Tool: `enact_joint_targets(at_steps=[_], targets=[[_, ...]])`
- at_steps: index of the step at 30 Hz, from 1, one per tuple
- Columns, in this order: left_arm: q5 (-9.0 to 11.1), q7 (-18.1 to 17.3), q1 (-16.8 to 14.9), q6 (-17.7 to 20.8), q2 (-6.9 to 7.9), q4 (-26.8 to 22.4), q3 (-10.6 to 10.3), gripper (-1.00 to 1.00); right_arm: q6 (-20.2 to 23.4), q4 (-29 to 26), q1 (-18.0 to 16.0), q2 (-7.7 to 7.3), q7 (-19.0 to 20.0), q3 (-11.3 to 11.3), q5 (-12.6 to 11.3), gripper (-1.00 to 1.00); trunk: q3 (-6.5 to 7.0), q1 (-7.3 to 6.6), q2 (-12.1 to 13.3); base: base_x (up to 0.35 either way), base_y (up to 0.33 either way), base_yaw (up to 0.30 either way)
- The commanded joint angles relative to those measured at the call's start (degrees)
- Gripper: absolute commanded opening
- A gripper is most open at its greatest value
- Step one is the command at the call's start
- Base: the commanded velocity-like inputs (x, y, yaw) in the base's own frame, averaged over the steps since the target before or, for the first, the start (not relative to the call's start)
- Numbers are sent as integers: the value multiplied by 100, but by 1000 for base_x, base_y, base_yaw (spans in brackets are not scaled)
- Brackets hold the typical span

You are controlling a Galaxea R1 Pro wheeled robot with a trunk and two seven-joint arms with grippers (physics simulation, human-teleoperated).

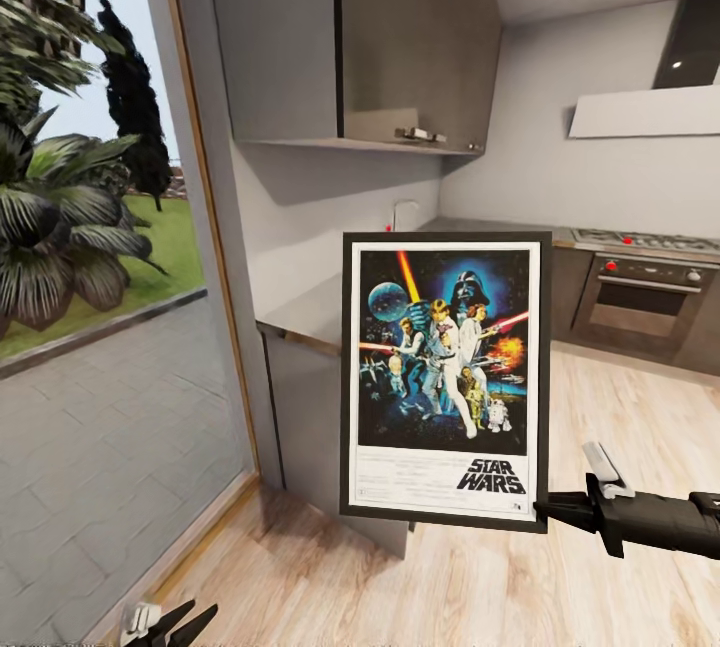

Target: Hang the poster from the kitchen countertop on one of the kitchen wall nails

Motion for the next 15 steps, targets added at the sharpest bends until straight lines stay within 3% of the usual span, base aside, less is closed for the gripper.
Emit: enact_joint_targets(at_steps=[1,15], targets=[[2,-14,-4,-29,0,6,7,100,72,0,-4,-1,25,0,-10,-100,2,-22,36,0,0,0],[2,-14,-4,-28,-2,5,7,100,77,0,-4,0,25,0,-10,-100,124,-330,598,0,0,0]])
